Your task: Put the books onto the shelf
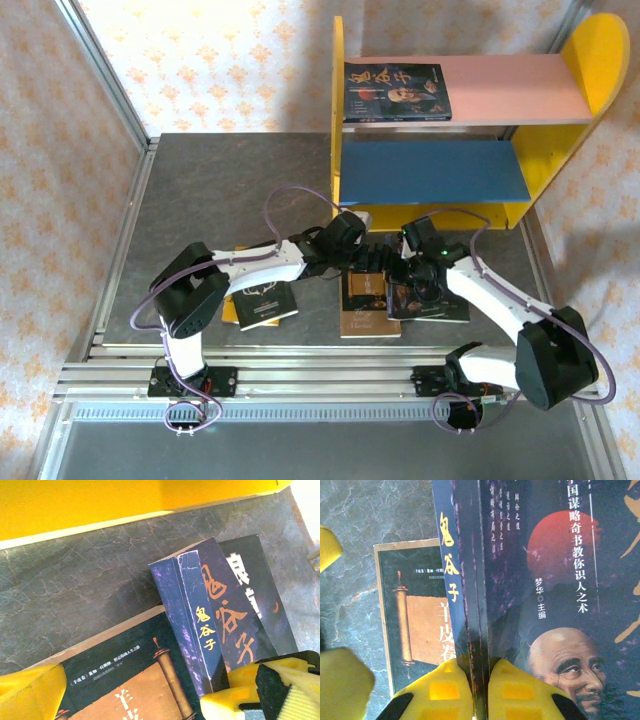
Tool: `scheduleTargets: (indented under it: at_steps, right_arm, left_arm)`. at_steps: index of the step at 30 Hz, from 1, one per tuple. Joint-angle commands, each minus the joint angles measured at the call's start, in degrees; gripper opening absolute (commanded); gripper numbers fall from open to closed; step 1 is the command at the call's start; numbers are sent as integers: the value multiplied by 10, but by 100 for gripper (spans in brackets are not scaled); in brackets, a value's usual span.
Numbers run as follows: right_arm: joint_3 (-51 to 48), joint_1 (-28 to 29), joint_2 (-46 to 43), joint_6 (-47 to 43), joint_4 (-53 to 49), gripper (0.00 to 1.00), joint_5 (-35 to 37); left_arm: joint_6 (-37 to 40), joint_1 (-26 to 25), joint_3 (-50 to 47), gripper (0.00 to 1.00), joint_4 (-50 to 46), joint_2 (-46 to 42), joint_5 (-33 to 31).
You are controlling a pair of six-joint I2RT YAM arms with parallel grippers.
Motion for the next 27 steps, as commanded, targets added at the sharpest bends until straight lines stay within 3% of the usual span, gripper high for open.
scheduleTargets:
  at_steps: [1,8,15,19,27]
  right_arm:
    - [-3,13,-33,0,48,9,-86]
    - [-11,13,-48,-1,59,9,-97]
    - [-15,14,-51,-6,63,10,-105]
    - [-14,14,-56,-2,50,11,-84]
    - [-21,11,-76,2,23,11,-47]
  left_arm:
    - [-20,-8,22,98,58,28,23]
    - [-39,-8,43,85,90,61,46]
    - [-54,-8,69,80,113,90,53]
    - [-62,-8,77,81,112,101,50]
    - [-84,1,19,96,127,62,-11]
